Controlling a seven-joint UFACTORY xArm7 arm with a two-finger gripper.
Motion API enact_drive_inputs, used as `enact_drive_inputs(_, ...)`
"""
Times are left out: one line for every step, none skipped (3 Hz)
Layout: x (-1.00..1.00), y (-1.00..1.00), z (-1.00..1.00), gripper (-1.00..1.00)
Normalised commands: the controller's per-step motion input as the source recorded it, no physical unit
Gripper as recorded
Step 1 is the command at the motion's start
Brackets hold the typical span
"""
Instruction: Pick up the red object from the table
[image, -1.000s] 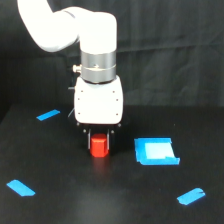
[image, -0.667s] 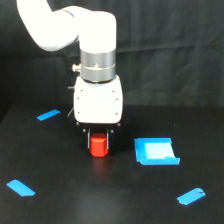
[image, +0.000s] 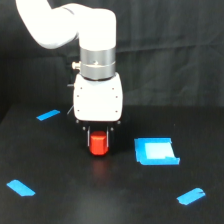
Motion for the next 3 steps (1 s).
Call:
enact_drive_inputs(0.00, 0.00, 0.43, -0.93)
enact_drive_inputs(0.03, 0.01, 0.63, -0.97)
enact_drive_inputs(0.03, 0.01, 0.74, -0.98)
